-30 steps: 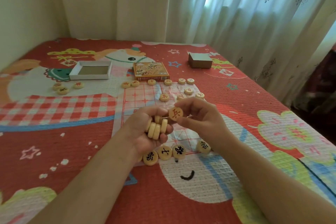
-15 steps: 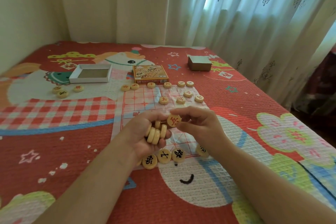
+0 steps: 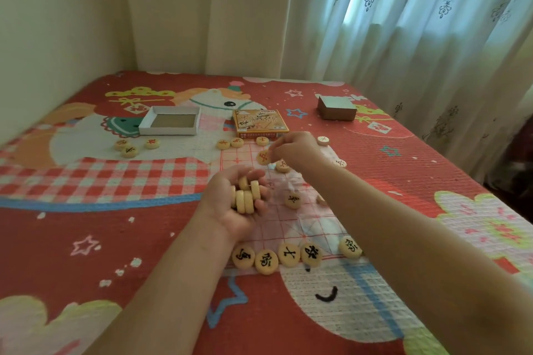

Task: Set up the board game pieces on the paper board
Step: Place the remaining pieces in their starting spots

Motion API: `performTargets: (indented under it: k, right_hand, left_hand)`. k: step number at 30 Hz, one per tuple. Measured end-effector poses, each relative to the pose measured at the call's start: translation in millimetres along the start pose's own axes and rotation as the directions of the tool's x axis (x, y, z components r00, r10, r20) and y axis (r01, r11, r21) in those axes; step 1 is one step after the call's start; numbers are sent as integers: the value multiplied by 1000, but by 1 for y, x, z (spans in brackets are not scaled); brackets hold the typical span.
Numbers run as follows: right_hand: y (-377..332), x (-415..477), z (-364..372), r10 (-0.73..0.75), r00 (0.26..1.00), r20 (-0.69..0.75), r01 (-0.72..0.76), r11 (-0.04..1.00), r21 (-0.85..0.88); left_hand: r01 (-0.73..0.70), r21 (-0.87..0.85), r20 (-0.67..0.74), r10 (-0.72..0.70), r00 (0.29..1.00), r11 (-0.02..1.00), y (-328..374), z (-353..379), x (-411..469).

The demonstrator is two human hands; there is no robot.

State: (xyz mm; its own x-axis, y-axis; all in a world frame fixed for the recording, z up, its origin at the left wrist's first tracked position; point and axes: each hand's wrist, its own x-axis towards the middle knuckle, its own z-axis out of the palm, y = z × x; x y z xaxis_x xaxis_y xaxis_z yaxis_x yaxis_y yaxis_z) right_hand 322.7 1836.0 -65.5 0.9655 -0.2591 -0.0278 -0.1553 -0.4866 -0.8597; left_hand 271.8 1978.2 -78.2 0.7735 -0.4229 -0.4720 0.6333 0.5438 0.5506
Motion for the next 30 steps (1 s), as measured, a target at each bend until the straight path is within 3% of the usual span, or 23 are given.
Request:
performTargets:
  k: [5, 12, 15, 18, 21, 24, 30]
  right_hand:
    - [-2, 34, 34, 15, 999, 36, -4, 958, -288]
    - [-6, 31, 35, -66, 997, -26, 40, 829, -557]
    - [-8, 23, 29, -114, 992, -57, 71, 867, -494]
    - [-16, 6, 19, -142, 989, -36, 126, 950, -286]
    - [-25, -26, 7, -173, 979, 107, 177, 984, -34]
    - [-23, -53, -1, -228, 931, 285, 229, 973, 30]
    - [-6, -66, -12, -233, 891, 389, 165, 966, 200]
  left_hand:
    - [-64, -172, -60, 54, 997, 983, 16, -12, 4]
    - [-84, -168, -78, 72, 994, 982, 15, -12, 6]
    - [-80, -121, -92, 69, 993, 989, 16, -13, 4]
    - [-49, -86, -89, 41, 995, 995, 16, -11, 3]
    - [-7, -64, -39, 4, 999, 998, 12, -8, 3]
    - [28, -10, 8, -28, 1000, 1000, 8, -5, 4]
    - [27, 145, 51, -35, 998, 989, 0, -2, 5]
